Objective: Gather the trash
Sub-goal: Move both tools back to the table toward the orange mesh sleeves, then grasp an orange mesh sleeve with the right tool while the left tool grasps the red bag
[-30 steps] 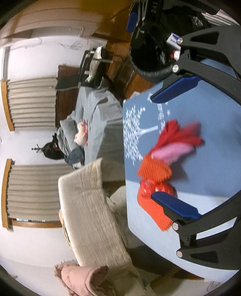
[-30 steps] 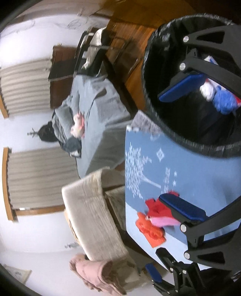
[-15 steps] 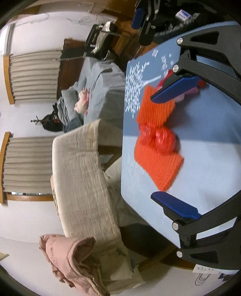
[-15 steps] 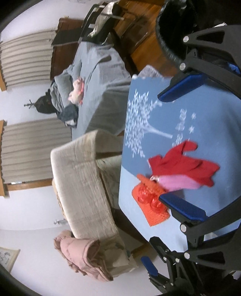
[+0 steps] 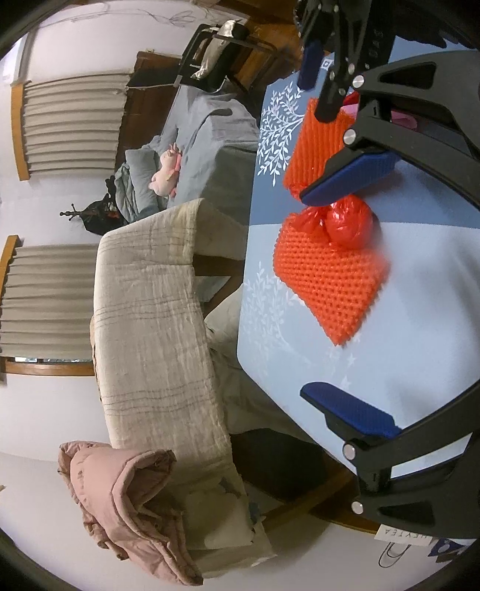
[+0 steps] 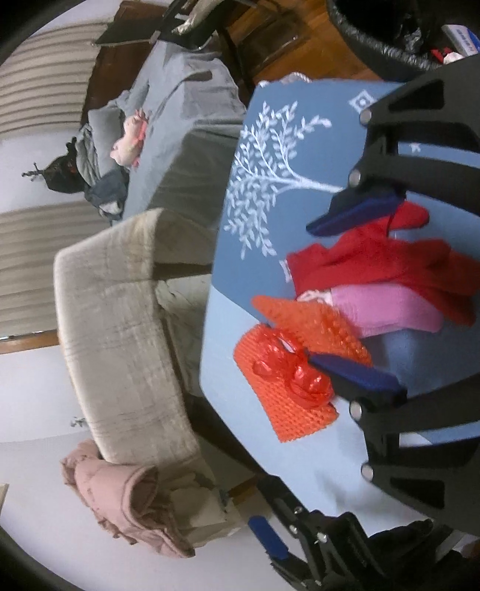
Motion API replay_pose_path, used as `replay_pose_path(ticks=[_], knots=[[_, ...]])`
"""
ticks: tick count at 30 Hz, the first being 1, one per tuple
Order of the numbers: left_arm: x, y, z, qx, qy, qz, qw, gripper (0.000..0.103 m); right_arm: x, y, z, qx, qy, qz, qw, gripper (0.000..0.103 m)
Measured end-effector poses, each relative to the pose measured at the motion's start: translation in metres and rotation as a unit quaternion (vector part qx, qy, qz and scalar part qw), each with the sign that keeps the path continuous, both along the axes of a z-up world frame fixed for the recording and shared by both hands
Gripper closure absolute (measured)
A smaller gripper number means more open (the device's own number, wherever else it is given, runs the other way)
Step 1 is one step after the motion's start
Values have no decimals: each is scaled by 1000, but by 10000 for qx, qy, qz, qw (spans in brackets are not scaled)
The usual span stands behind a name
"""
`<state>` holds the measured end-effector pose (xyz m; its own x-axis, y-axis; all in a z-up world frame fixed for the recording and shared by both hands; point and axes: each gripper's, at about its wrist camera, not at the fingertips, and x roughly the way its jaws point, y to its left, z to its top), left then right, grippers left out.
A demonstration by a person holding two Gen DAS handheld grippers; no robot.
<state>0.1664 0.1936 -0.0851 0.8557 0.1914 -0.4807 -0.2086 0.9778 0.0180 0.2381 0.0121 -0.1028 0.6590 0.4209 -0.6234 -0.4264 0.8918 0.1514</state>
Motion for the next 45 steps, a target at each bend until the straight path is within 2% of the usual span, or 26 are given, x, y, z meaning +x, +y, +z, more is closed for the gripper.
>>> replay_pose_path(ticks=[5, 7, 9, 18, 25, 31, 35, 40, 45], knots=[[3, 1, -6, -18, 62, -4, 10000, 10, 6, 9, -8, 10, 197, 211, 9996, 69], [5, 3, -6, -50, 81, -2, 10000, 10, 6, 14, -9, 44, 247, 399, 9989, 84], [5, 2, -7, -68, 100, -3, 9999, 10, 5, 15, -7, 87, 249, 495, 9984, 89], [3, -5, -7, -65, 131, -41, 9999, 10, -4, 4, 20, 530, -47, 740, 9958, 91], [7, -17, -9, -67, 153, -183, 9997, 10, -11, -21, 39, 632, -328, 447, 9965, 91], [23, -29, -27, -58, 384, -359, 9986, 10, -4, -49, 26, 538, -196, 20, 9984, 91], [41, -35, -40, -44, 582, -487, 9971, 19, 3, -60, 11, 405, -52, -170, 9990, 91], [63, -40, -55, -116, 808, -604, 9948, 21, 10, -65, -8, 283, 128, -270, 9992, 91], [82, -43, -69, -177, 1075, -705, 9915, 35, 10, -64, -14, 244, 153, -241, 9993, 91]])
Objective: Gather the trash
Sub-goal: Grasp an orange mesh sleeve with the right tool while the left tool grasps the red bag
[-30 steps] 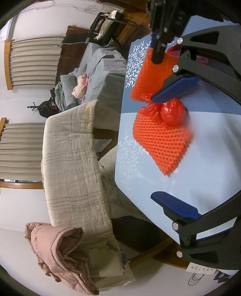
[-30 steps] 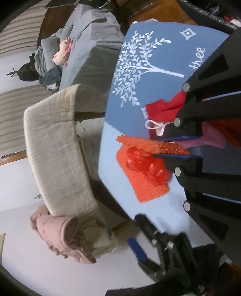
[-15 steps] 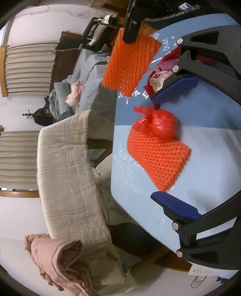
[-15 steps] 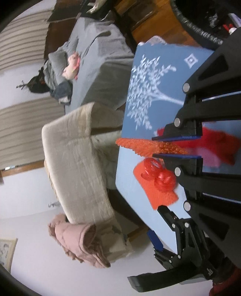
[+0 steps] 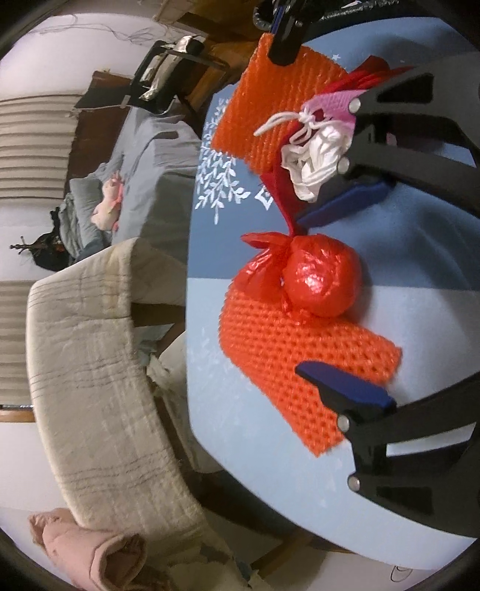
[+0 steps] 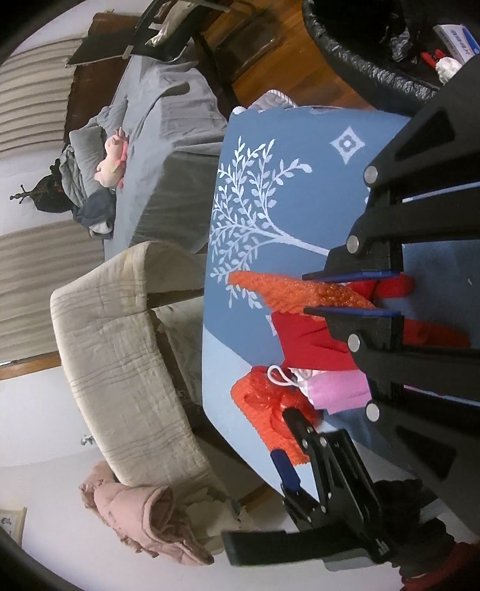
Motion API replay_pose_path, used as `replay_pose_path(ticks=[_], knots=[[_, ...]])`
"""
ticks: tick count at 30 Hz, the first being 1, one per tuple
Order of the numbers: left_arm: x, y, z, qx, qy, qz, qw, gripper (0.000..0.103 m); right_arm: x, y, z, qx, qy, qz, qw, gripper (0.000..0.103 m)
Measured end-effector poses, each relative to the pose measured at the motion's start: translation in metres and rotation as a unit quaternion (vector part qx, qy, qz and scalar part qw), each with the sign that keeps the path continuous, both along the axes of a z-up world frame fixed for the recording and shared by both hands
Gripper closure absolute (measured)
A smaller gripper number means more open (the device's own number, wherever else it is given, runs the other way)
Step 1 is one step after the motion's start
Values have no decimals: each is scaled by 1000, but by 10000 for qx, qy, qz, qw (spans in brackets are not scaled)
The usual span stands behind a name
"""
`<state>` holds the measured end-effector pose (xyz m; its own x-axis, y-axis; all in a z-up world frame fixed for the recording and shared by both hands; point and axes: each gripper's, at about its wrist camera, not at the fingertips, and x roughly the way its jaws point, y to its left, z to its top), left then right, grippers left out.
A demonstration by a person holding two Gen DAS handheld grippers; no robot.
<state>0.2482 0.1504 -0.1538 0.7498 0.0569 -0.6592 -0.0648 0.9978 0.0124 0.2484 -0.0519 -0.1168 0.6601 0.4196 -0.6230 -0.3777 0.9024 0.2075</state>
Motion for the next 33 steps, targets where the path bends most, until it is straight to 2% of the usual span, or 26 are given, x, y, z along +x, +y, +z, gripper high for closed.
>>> replay_pose_path(ticks=[5, 7, 13, 16, 21, 33], knots=[[8, -8, -7, -49, 219, -247, 9994, 66, -1, -1, 0, 63, 25, 20, 10000, 91], [7, -12, -6, 18, 187, -327, 9993, 70, -1, -1, 0, 88, 45, 11, 10000, 91], [-13, -10, 13, -72, -241, -212, 9995, 71, -7, -4, 8, 149, -32, 35, 9999, 91], [-27, -11, 27, 3, -432, -122, 9990, 71, -12, -9, 15, 203, -108, 18, 9997, 91], [-44, -14, 42, -2, -520, -51, 9986, 71, -20, -15, 22, 244, -165, -20, 9996, 91], [-81, -32, 55, -32, -609, -112, 9981, 71, -45, -31, 31, 227, -202, -145, 9994, 91]])
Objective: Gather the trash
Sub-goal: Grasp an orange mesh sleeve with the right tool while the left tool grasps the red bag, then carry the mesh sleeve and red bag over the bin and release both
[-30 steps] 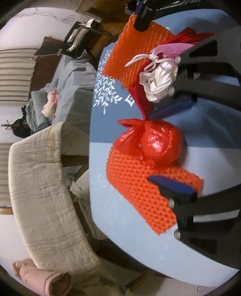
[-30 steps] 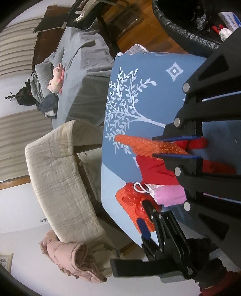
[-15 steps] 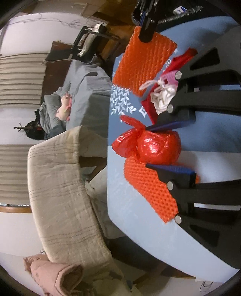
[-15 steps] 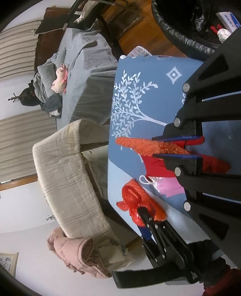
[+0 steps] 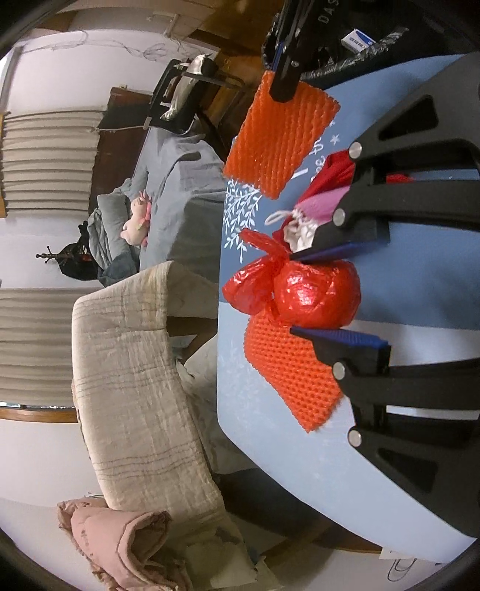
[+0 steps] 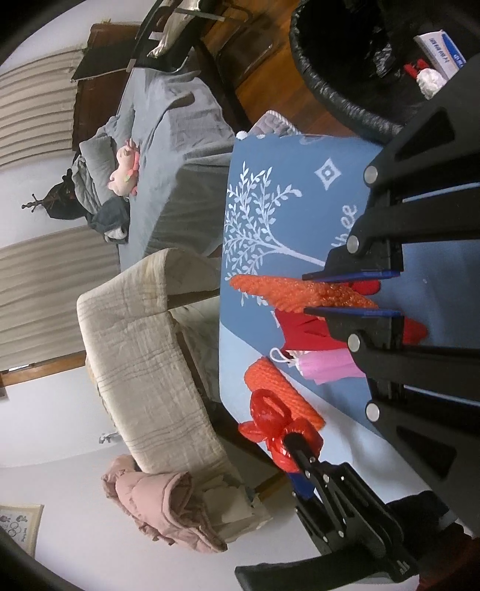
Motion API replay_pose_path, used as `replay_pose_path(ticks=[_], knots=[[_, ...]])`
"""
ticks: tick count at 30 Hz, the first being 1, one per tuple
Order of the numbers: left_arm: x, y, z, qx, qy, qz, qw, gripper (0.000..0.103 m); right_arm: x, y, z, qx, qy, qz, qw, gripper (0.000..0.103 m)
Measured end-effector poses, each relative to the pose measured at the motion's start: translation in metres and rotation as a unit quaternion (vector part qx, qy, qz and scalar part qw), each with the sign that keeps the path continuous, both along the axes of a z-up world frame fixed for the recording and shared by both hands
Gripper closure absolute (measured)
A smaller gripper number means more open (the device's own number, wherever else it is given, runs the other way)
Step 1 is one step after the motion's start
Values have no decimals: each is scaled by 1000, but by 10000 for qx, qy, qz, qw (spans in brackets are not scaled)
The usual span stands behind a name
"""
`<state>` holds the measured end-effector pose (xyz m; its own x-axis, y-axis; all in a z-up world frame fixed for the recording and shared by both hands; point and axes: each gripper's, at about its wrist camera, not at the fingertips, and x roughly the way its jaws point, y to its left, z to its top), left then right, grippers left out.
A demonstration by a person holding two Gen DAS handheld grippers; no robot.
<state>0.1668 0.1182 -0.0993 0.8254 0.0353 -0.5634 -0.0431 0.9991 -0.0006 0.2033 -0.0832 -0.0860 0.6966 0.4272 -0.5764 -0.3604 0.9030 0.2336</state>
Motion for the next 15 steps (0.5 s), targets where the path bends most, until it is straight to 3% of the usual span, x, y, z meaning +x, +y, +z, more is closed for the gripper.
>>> replay_pose_path(ticks=[15], knots=[[-36, -28, 18, -67, -177, -156, 9997, 71, -34, -22, 14, -8, -139, -113, 9998, 91]])
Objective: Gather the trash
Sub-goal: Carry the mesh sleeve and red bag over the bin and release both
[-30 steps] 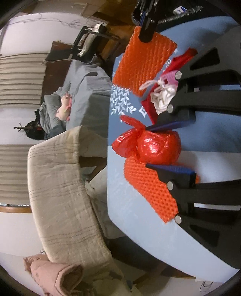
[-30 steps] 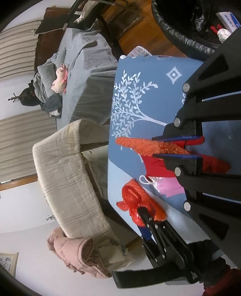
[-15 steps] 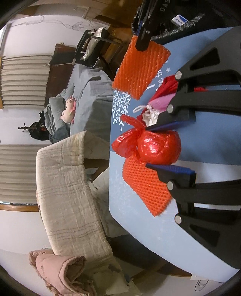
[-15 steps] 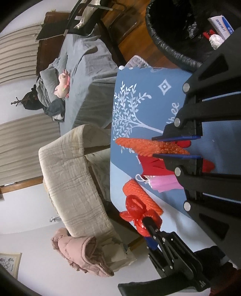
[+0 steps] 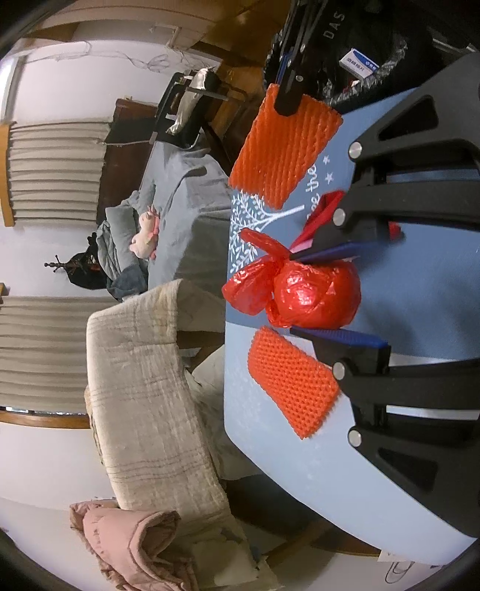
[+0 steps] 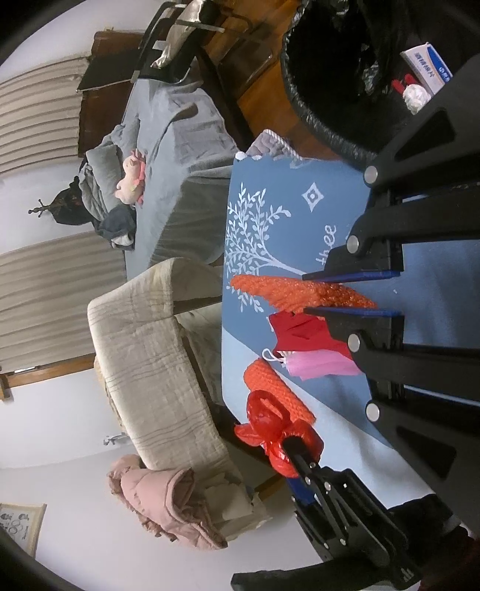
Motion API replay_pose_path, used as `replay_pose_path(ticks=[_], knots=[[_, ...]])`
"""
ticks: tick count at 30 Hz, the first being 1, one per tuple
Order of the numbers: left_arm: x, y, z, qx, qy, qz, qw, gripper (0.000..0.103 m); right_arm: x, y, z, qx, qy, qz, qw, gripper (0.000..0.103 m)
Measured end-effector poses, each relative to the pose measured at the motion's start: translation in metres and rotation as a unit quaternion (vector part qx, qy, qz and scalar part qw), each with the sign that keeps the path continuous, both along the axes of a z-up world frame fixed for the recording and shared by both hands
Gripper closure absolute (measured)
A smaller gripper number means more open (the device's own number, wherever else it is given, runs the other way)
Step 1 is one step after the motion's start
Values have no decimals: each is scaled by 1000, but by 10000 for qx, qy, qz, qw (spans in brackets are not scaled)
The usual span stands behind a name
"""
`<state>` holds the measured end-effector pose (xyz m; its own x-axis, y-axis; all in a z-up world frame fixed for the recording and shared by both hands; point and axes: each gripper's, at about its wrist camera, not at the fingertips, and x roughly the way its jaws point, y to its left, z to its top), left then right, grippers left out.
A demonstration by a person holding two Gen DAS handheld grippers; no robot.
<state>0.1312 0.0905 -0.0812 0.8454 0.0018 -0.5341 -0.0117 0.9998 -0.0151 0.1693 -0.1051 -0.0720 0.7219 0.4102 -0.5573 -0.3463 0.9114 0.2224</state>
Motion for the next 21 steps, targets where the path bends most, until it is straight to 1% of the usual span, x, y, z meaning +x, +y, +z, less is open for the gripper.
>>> replay_pose_path(ticks=[21], knots=[[-30, -50, 32, 9, -313, -328, 9990, 71, -45, -43, 27, 86, -321, -269, 9991, 91]])
